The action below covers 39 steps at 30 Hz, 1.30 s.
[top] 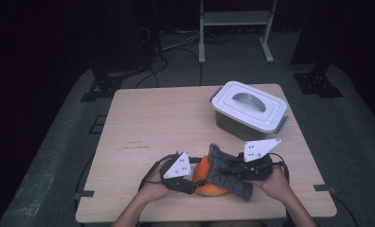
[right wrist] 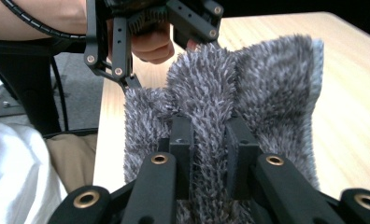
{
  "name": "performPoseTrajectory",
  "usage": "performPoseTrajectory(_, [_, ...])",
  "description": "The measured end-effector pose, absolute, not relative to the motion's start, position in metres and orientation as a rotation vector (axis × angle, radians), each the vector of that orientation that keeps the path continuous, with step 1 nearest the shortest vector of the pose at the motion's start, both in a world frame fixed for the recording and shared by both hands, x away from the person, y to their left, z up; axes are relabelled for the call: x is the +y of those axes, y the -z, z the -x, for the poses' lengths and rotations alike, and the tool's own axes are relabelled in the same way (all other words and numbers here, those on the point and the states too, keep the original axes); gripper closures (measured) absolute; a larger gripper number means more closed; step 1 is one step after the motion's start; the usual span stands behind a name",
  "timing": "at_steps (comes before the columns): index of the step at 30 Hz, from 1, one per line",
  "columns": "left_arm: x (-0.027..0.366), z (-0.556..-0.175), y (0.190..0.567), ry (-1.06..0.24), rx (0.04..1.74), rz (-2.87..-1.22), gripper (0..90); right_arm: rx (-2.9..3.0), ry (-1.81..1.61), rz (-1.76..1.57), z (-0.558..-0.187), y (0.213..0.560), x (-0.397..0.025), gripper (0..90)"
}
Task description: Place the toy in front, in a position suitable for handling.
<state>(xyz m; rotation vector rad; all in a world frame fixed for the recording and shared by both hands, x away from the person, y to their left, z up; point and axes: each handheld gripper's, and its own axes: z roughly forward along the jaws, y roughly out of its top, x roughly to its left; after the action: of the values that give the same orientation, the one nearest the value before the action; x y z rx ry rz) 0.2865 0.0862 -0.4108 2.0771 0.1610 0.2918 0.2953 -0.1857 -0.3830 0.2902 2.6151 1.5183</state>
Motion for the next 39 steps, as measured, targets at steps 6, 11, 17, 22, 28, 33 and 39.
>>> performPoseTrajectory(6, [0.085, -0.287, 0.414, -0.255, 0.178, -2.101, 24.3, 2.680, -1.504, -0.249, -0.295, 0.385, -0.177, 75.0])
performPoseTrajectory(11, [0.087, -0.284, 0.412, -0.286, 0.132, -2.105, 31.5, 2.649, -1.510, -0.265, -0.296, 0.382, -0.182, 75.3])
performPoseTrajectory(17, [0.088, -0.285, 0.412, -0.265, 0.128, -2.104, 30.4, 2.644, -1.465, -0.349, -0.303, 0.388, -0.198, 75.2])
performPoseTrajectory(22, [0.088, -0.291, 0.409, -0.218, 0.220, -2.084, 13.8, 2.668, -1.468, -0.306, -0.300, 0.390, -0.192, 75.2])
performPoseTrajectory(28, [0.085, -0.286, 0.413, -0.230, 0.164, -2.094, 29.1, 2.675, -1.468, -0.243, -0.295, 0.385, -0.183, 75.2])
performPoseTrajectory(33, [0.079, -0.277, 0.409, -0.321, 0.054, -2.101, 34.3, 2.604, -1.525, -0.231, -0.292, 0.375, -0.178, 75.1])
performPoseTrajectory(39, [0.091, -0.286, 0.412, -0.275, 0.109, -2.092, 34.5, 2.642, -1.474, -0.277, -0.297, 0.386, -0.188, 75.0])
